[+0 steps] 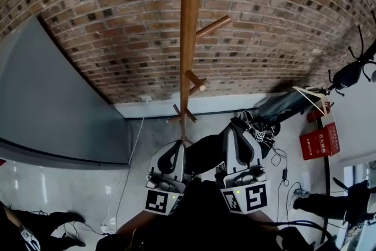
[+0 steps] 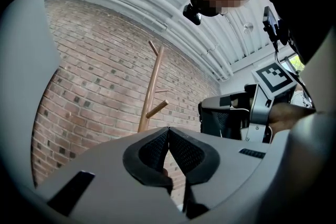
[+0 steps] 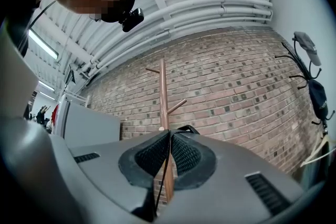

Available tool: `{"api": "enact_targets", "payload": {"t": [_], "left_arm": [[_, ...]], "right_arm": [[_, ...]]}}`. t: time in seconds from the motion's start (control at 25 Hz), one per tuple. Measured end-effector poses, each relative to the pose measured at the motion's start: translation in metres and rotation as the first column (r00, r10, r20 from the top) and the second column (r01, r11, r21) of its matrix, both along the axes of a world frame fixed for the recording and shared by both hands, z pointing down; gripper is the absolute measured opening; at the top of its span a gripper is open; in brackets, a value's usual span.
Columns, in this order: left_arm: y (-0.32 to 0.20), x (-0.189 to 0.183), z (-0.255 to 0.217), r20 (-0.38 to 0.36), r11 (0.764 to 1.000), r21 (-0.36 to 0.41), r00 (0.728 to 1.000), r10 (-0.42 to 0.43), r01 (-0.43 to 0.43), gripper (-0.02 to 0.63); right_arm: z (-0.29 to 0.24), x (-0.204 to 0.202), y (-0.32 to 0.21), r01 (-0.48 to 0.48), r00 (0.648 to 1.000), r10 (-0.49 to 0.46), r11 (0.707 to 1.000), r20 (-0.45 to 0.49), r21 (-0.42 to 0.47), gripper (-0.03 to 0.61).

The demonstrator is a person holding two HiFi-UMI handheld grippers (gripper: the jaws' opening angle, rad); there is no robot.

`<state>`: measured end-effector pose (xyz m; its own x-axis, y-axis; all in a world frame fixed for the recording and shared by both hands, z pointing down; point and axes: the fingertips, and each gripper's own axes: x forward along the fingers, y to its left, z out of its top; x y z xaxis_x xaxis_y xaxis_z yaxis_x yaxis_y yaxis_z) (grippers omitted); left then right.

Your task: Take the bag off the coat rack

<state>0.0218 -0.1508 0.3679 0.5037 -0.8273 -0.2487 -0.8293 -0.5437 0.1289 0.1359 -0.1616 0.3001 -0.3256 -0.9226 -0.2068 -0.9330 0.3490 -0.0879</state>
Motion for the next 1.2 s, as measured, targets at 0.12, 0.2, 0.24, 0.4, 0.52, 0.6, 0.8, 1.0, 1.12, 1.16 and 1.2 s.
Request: {"api": "enact_targets", "payload": {"t": [0.12,0.2,0.24,0.4,0.52,0.6,0.8,1.0,1.12,1.16,1.2], "left_arm": [[0.000,0.004,0.001,-0.002,1.000,-0.001,1.000,-0.003,0.003,0.017],[0.001,0.007,0.000,-0.014,1.000,0.000,1.000,-0.007,0.007,0.017],[0.001,0.008,-0.001,-0.020,1.000,-0.001,1.000,-0.009,0.009,0.017],[0.002,0.013,-0.009,-0.029,0.999,0.015,0.998,-0.047,0.047,0.017],[0.001,0.016,-0.013,-0.030,0.998,0.025,0.998,-0.063,0.064,0.017],[0.001,0.022,-0.010,-0.003,0.998,0.023,0.998,-0.057,0.057,0.017],[0.003,0.032,-0.008,0.006,0.997,0.035,0.998,-0.066,0.065,0.017],[0.000,0.034,-0.011,-0.027,0.996,0.022,0.996,-0.081,0.082,0.017],[-0.002,0.035,-0.011,-0.024,0.996,0.016,0.996,-0.085,0.085,0.017],[-0.003,0.035,-0.011,-0.023,0.996,0.013,0.996,-0.086,0.086,0.017],[-0.003,0.035,-0.010,-0.022,0.996,0.010,0.996,-0.087,0.087,0.017]], "right_arm": [[0.005,0.000,0.001,0.012,1.000,-0.012,1.000,0.000,-0.008,0.023],[0.007,0.002,0.001,0.018,1.000,-0.018,1.000,0.001,-0.011,0.023],[0.007,0.003,0.001,0.022,1.000,-0.022,1.000,0.001,-0.011,0.023],[0.005,0.010,0.002,0.031,1.000,-0.031,1.000,-0.006,-0.005,0.022],[0.007,0.014,0.001,0.033,0.999,-0.033,0.999,-0.016,-0.004,0.021],[0.010,0.015,0.000,0.040,0.999,-0.040,0.999,-0.024,-0.004,0.021],[0.018,0.018,-0.001,0.058,0.997,-0.059,0.998,-0.041,-0.018,0.021],[0.022,0.026,-0.003,0.063,0.997,-0.064,0.998,-0.045,-0.018,0.021],[0.024,0.028,-0.006,0.062,0.997,-0.062,0.998,-0.043,-0.015,0.021],[0.025,0.029,-0.006,0.059,0.997,-0.060,0.998,-0.042,-0.016,0.021],[0.026,0.029,-0.007,0.057,0.997,-0.058,0.998,-0.042,-0.017,0.021]]}}
